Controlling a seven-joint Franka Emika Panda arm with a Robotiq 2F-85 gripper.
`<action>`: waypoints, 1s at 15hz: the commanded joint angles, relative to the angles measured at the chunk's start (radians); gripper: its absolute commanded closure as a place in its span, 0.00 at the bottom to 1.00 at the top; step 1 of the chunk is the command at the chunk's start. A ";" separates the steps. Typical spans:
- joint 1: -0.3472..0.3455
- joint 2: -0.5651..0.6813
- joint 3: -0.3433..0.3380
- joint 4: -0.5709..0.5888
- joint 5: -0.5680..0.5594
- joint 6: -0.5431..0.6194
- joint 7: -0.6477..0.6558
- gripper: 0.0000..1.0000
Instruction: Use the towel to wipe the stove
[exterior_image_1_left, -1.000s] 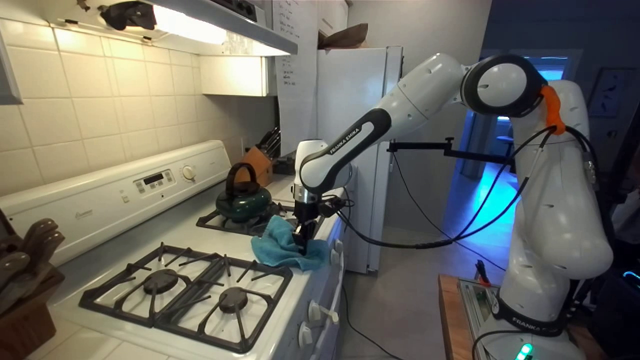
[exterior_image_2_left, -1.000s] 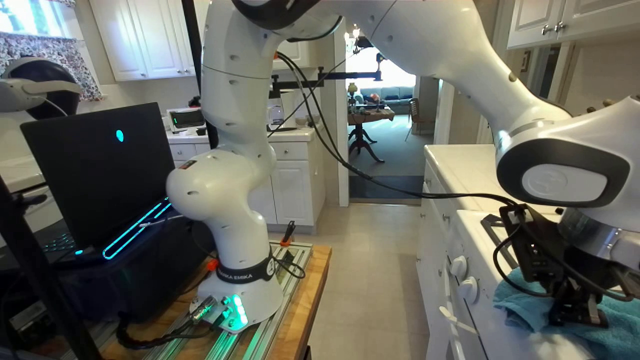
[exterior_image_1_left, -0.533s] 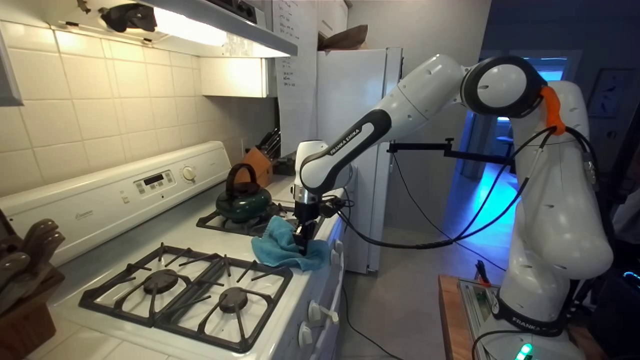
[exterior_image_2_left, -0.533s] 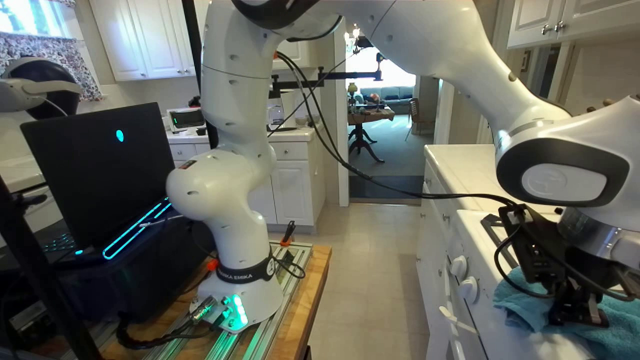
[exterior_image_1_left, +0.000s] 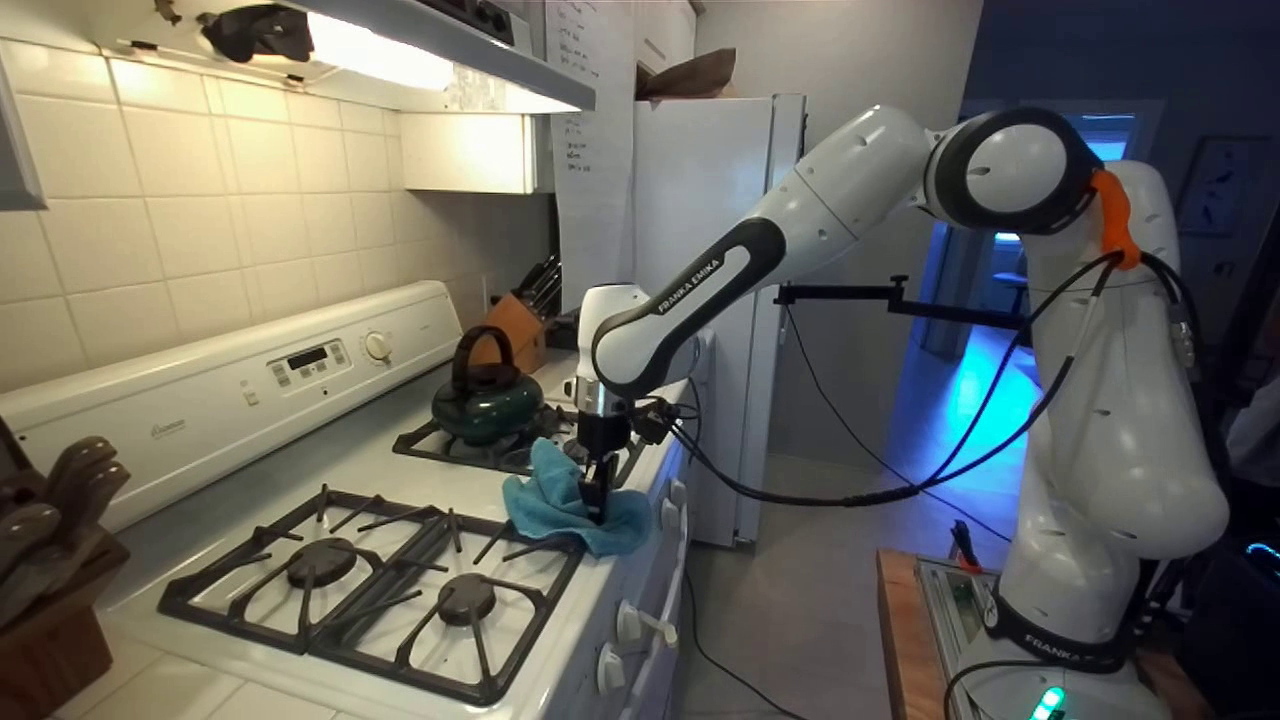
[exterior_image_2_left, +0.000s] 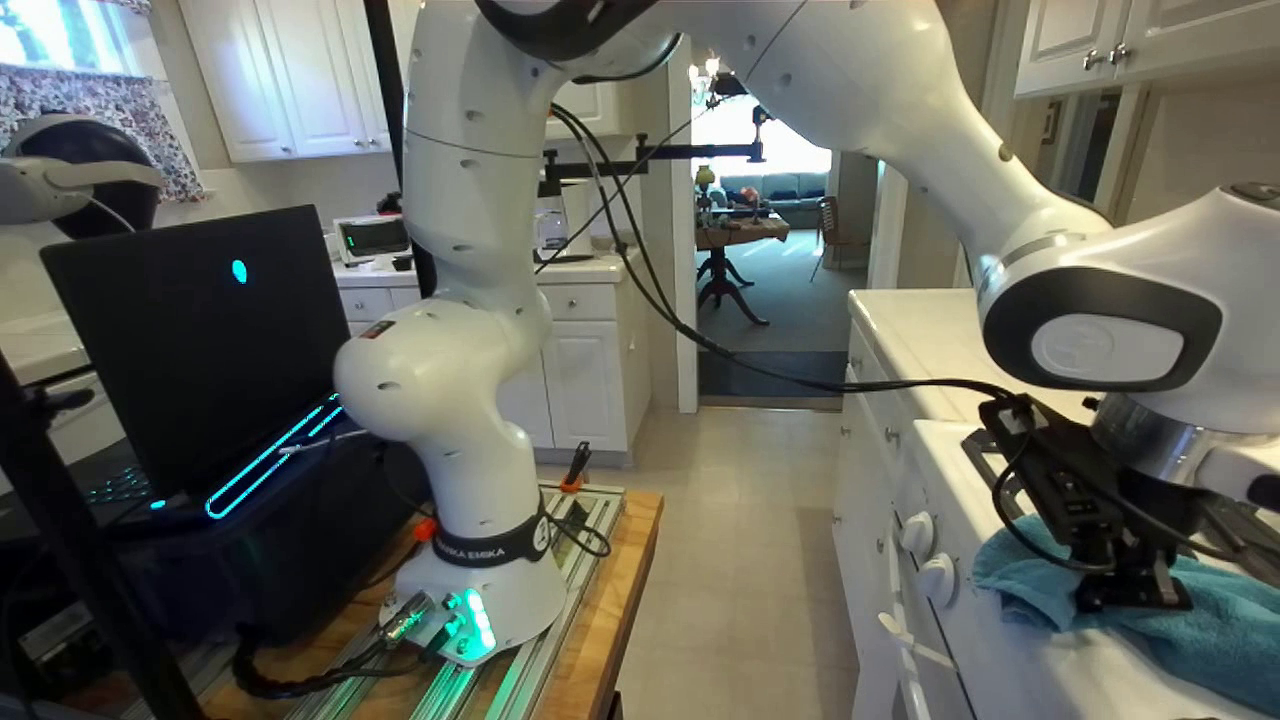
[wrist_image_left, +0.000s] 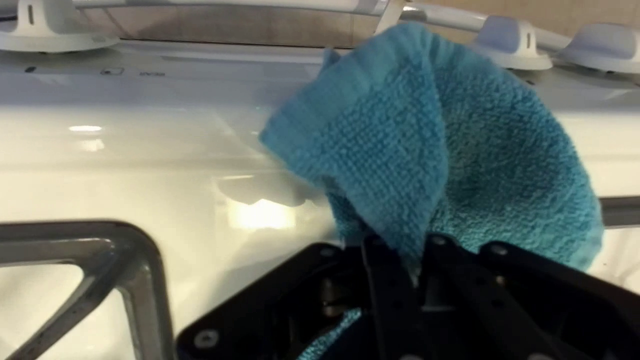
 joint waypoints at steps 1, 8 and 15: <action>0.018 -0.014 0.019 -0.033 -0.011 -0.011 -0.023 0.98; 0.005 -0.057 -0.033 -0.085 -0.053 0.004 0.025 0.98; -0.009 -0.090 -0.081 -0.123 -0.074 -0.003 0.026 0.98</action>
